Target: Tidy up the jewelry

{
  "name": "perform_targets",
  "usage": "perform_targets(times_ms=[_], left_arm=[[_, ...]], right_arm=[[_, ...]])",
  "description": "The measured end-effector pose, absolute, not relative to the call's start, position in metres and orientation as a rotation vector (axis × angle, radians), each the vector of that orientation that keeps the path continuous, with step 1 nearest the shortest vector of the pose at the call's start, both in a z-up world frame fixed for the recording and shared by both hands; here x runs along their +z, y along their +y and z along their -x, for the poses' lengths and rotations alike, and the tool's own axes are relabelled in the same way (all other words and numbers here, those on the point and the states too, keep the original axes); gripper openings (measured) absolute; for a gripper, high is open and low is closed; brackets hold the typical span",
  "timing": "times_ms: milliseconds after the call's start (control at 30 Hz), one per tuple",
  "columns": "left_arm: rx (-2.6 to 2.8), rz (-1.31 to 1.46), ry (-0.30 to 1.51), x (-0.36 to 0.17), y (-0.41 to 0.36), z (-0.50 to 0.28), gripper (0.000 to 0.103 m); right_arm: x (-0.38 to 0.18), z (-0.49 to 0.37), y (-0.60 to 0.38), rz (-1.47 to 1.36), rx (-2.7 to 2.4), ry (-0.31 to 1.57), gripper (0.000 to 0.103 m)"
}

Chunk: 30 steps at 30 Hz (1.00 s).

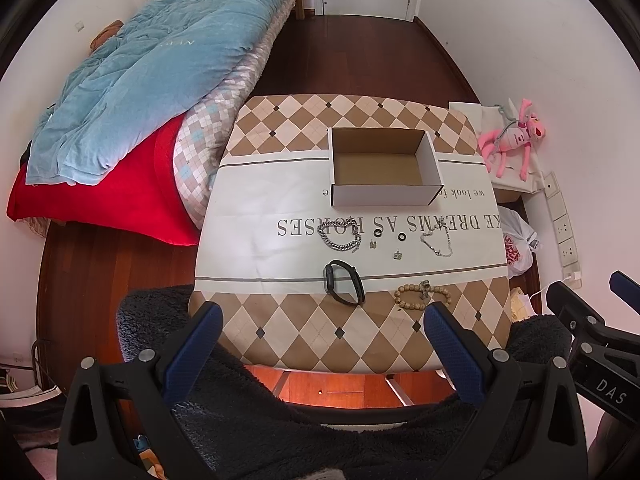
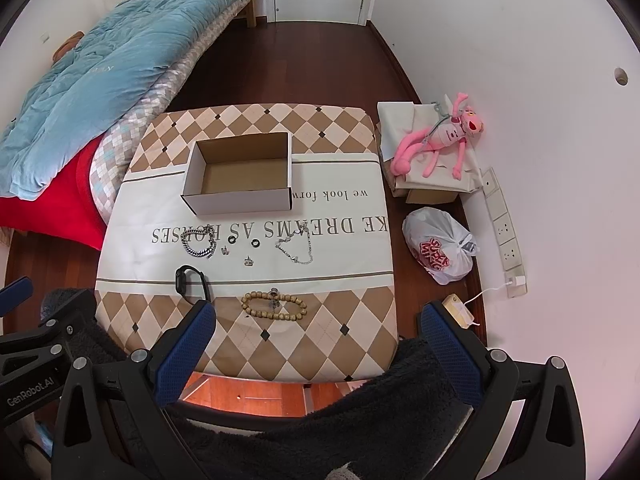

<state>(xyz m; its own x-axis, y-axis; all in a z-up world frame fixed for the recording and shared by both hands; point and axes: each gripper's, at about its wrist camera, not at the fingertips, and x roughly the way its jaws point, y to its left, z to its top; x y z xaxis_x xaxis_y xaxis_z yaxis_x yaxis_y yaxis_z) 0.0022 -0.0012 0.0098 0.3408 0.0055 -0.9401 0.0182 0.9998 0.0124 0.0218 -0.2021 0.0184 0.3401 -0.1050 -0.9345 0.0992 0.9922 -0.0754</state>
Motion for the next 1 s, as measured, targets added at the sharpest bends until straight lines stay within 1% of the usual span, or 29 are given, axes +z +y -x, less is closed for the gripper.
perform_targets(times_ms=[1000], left_arm=[[-0.012, -0.021, 1.217, 0.0165, -0.0028, -0.001, 0.102]], right_arm=[[0.0222, -0.0205, -0.2014, 0.009, -0.13, 1.212, 0.103]])
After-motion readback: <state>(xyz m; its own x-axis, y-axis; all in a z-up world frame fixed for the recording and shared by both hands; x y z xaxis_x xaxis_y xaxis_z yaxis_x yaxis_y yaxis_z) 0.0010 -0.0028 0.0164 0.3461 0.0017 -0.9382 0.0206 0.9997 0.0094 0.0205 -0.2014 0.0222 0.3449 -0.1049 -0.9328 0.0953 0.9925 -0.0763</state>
